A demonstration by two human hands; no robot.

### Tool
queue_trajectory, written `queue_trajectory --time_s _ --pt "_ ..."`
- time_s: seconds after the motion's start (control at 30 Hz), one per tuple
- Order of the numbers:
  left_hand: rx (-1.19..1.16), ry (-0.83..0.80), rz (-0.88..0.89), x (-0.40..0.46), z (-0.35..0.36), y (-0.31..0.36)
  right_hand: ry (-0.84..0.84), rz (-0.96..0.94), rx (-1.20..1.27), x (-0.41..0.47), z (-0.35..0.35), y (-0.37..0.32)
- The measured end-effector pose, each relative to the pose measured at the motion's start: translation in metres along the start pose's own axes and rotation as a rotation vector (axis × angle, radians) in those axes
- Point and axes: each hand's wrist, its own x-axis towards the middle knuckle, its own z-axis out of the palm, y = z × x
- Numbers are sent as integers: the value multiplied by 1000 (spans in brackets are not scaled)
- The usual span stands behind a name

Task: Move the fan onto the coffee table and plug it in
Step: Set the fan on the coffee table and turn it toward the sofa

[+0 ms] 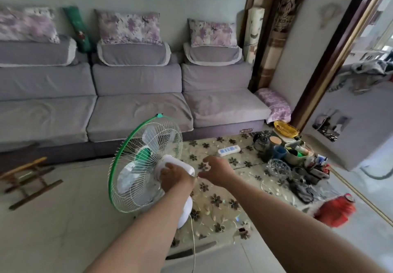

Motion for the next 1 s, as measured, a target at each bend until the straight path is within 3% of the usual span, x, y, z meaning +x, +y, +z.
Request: queue_trajectory --time_s 0.27,0.43,0.77,1.0 --pt "-100 158 -71 26 -28 31 -6 -101 -48 54 -45 -4" --pt "-153 194 -233 29 -17 25 -110 -210 -77 71 -35 6" --pt "-278 208 -559 -24 81 29 -375 -483 -157 79 -9 73" --pt "-284 136 -624 -25 154 47 -475 -456 -217 88 34 122"
